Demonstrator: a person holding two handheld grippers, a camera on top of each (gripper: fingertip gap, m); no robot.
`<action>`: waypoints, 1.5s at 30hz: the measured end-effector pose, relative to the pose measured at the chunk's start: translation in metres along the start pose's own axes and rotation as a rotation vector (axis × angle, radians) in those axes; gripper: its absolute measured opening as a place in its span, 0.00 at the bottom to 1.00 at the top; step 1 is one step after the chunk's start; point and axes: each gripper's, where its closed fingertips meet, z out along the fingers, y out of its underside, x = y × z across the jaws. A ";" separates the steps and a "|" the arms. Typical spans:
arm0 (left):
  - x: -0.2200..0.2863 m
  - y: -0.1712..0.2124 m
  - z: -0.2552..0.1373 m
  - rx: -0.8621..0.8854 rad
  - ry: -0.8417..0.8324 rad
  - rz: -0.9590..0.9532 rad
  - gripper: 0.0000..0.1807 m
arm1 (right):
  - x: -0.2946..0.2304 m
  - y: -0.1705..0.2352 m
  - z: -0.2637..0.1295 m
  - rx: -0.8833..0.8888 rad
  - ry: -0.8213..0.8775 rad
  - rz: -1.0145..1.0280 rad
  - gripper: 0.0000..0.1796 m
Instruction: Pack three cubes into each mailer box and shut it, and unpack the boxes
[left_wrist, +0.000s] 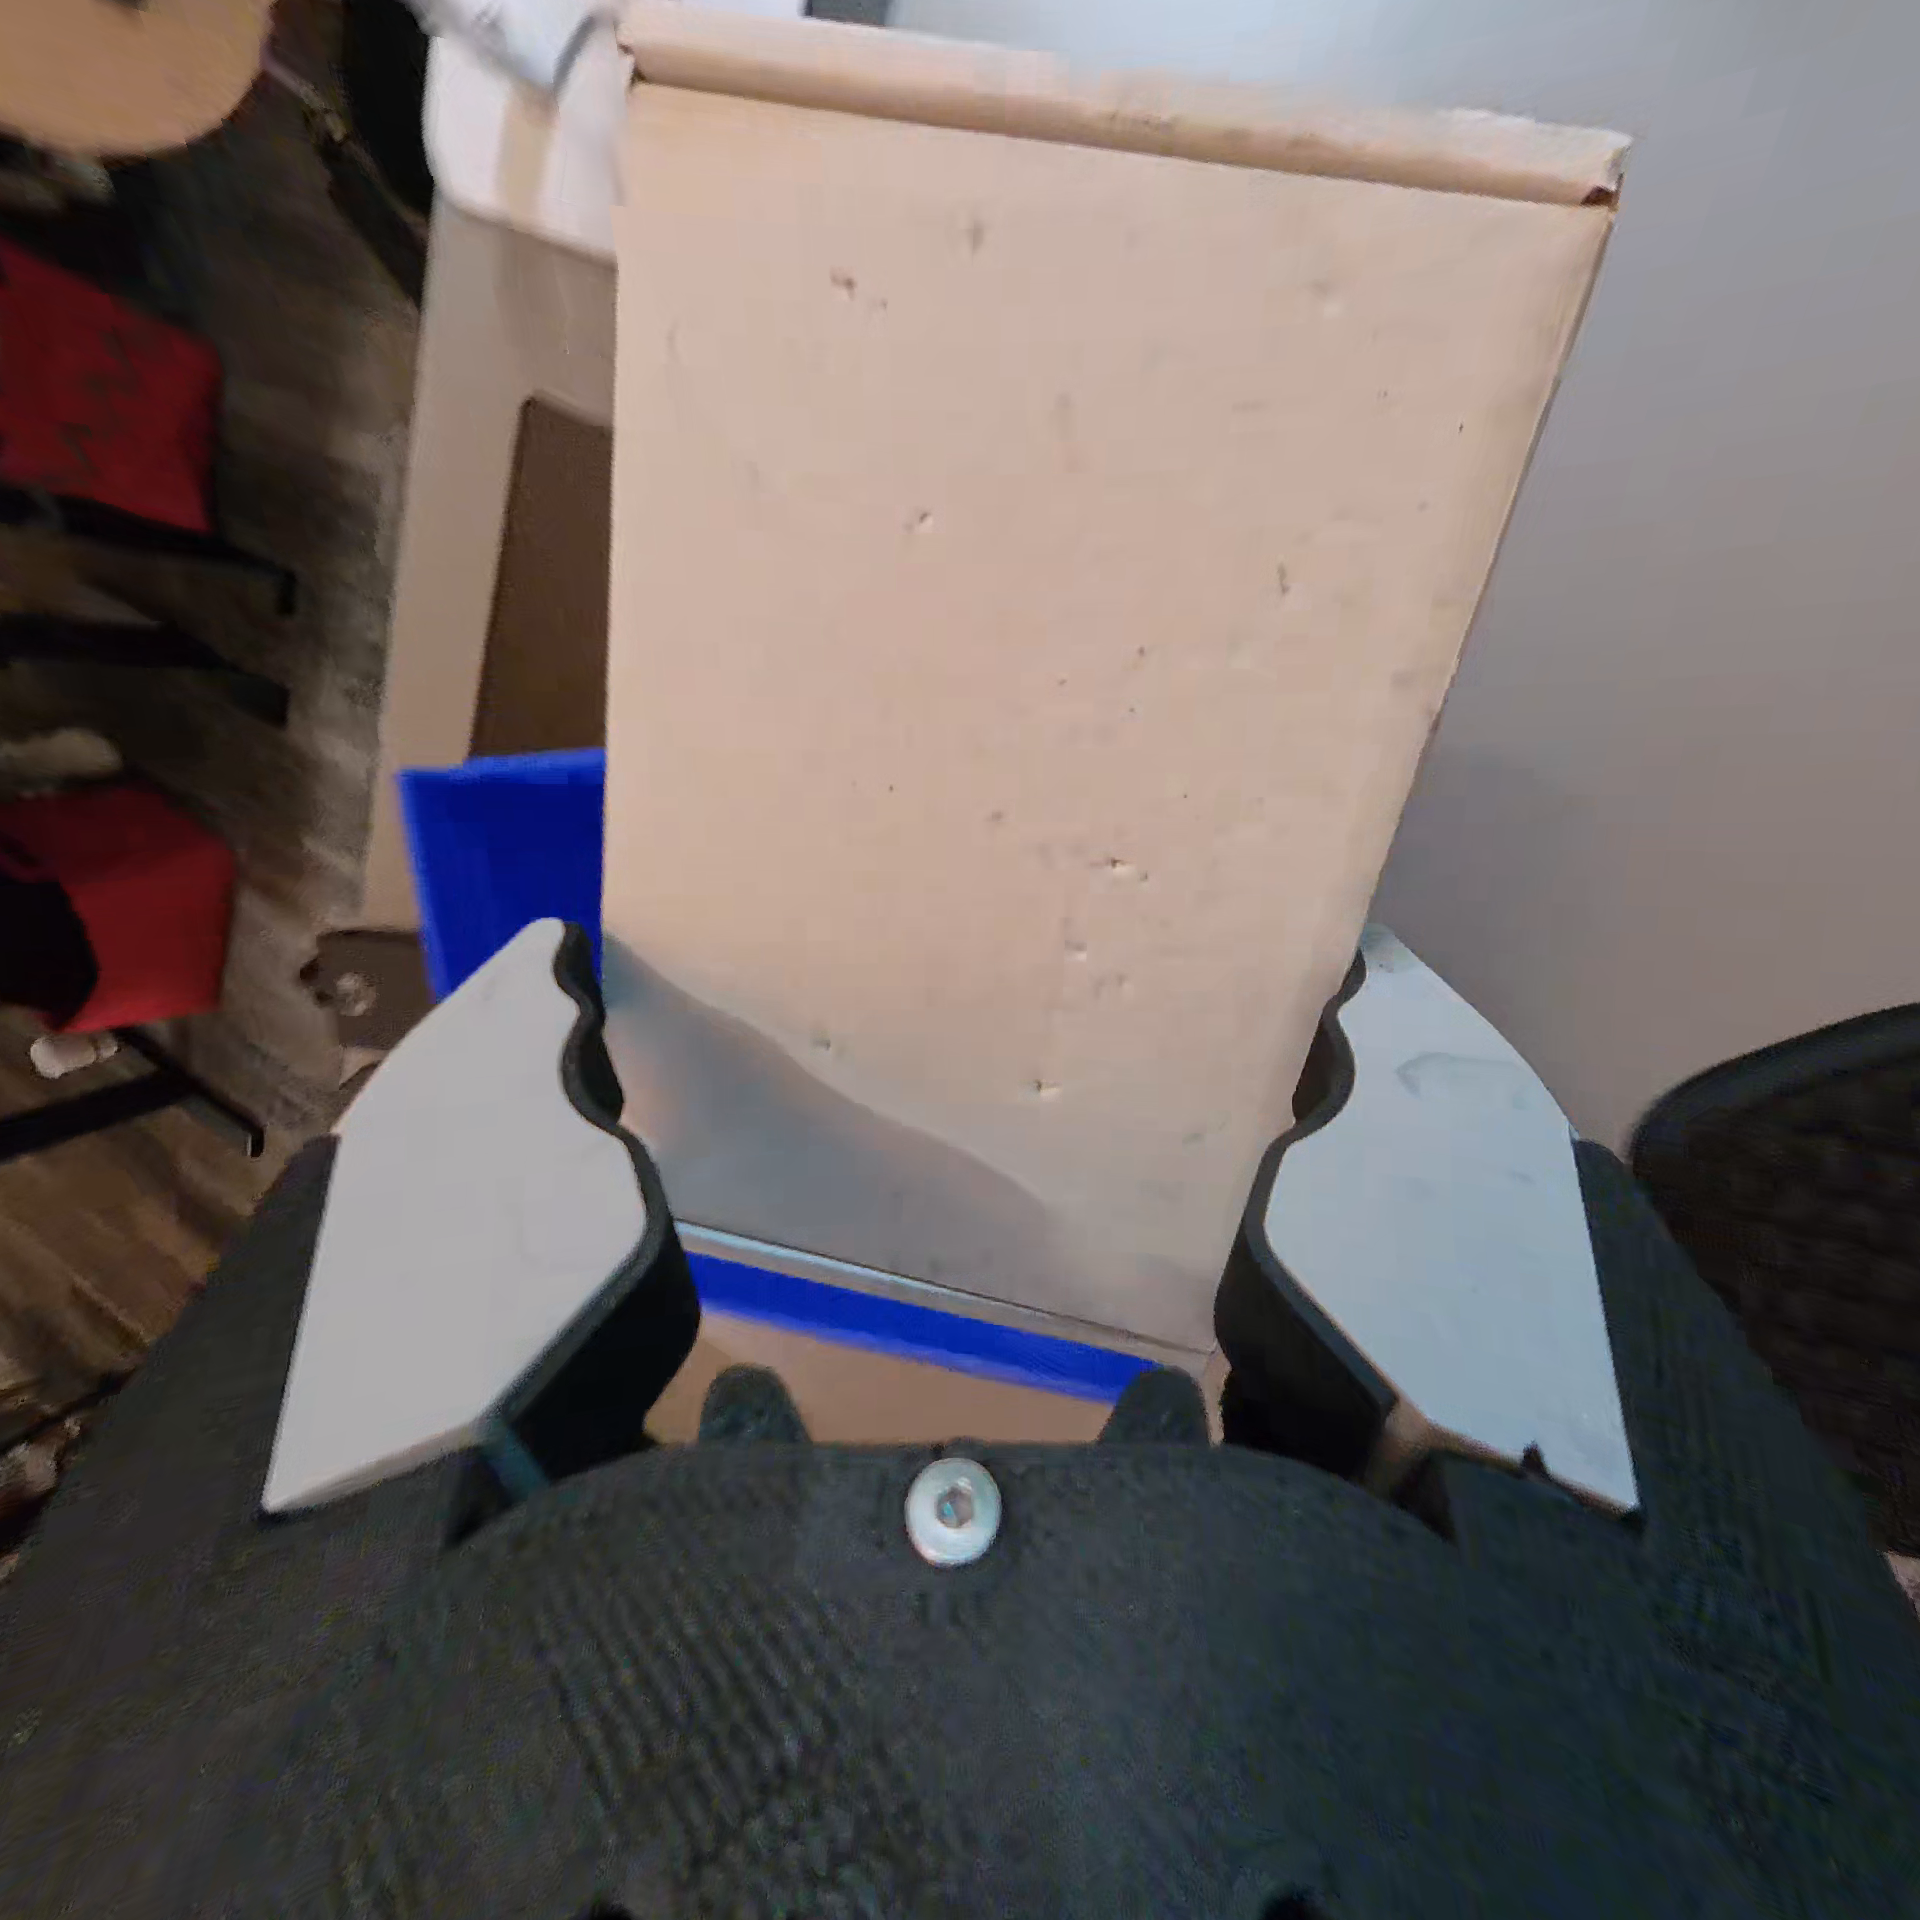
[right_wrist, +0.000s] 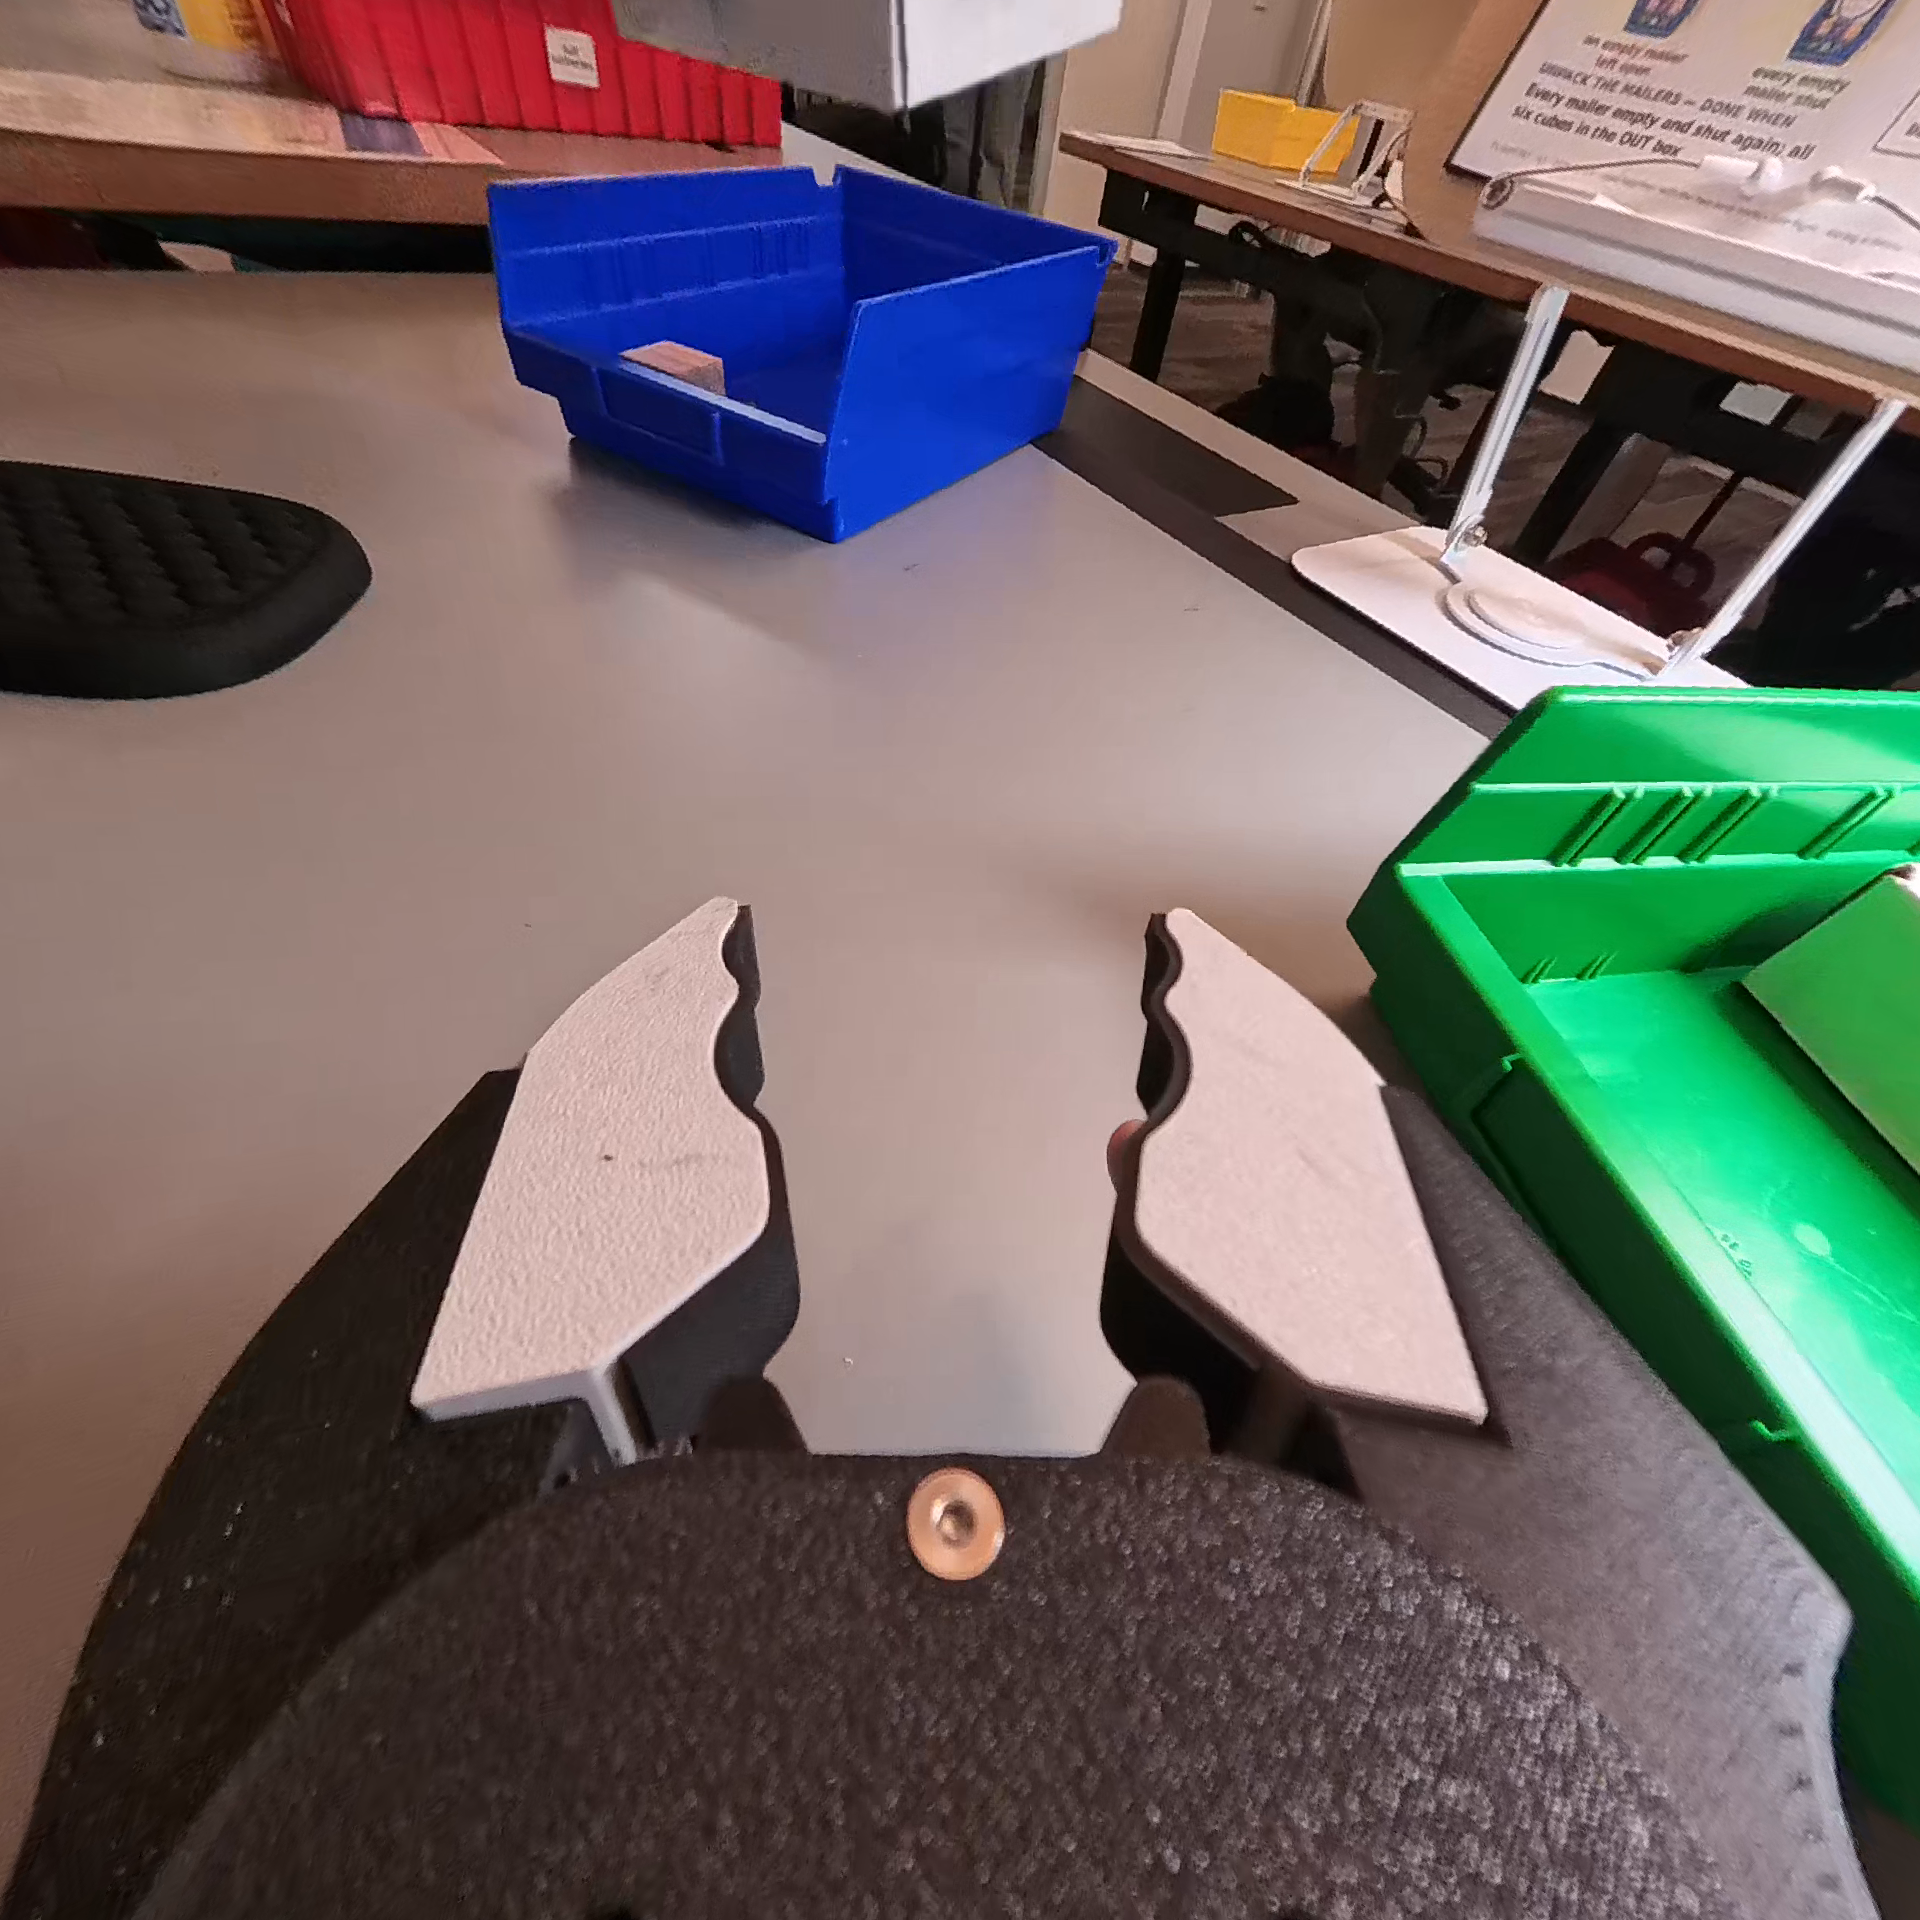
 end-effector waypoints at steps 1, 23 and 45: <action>0.020 -0.012 0.003 0.009 0.015 0.006 0.71 | -0.001 0.000 0.000 -0.003 0.005 -0.010 0.40; 0.250 -0.103 0.106 0.201 0.449 -0.032 0.70 | -0.041 0.022 0.042 -0.188 0.190 -0.873 0.50; 0.254 -0.087 0.069 0.716 0.384 -0.030 0.60 | -0.042 -0.005 0.040 -0.085 -0.159 -0.171 0.45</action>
